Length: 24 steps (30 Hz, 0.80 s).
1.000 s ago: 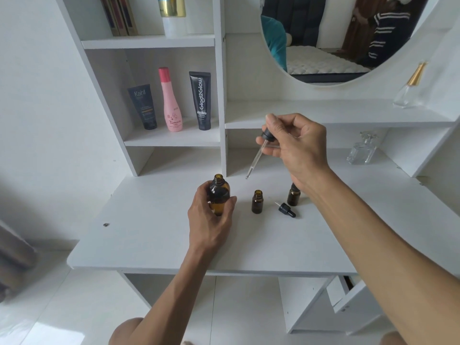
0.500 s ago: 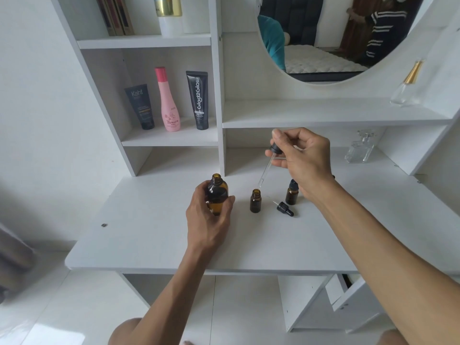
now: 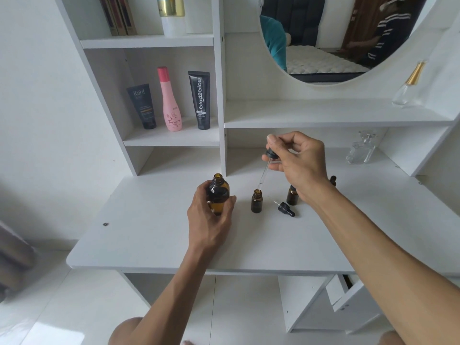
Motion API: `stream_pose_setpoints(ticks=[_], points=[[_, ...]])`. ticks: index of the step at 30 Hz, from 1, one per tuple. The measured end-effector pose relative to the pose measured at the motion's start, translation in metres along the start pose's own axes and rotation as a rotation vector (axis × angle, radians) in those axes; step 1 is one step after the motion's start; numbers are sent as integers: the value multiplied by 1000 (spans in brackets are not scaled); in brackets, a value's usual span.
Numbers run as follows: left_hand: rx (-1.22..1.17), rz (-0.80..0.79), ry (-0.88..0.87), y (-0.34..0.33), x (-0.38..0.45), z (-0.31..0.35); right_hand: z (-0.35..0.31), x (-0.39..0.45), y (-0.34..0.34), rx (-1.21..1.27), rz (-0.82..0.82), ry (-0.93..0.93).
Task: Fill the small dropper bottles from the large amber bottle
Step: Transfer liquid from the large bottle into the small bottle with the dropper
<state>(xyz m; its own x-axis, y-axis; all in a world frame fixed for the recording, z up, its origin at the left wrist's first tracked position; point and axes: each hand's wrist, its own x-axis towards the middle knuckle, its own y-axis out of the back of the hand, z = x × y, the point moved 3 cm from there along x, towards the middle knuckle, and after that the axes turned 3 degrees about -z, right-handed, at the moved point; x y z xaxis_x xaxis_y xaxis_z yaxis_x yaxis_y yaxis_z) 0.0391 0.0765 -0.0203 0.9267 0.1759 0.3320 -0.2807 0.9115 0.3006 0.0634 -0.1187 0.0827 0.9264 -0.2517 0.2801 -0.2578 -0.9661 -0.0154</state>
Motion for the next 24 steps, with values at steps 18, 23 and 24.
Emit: stream_pose_setpoints(ticks=[18, 23, 24], points=[[-7, -1, -12, 0, 0, -1, -3, 1, -1, -61, -24, 16], [-1, -2, -14, 0, 0, -1, -3, 1, -3, -77, -37, 23], [1, -3, -13, 0, 0, -1, -3, 0, -3, -79, -39, 24]])
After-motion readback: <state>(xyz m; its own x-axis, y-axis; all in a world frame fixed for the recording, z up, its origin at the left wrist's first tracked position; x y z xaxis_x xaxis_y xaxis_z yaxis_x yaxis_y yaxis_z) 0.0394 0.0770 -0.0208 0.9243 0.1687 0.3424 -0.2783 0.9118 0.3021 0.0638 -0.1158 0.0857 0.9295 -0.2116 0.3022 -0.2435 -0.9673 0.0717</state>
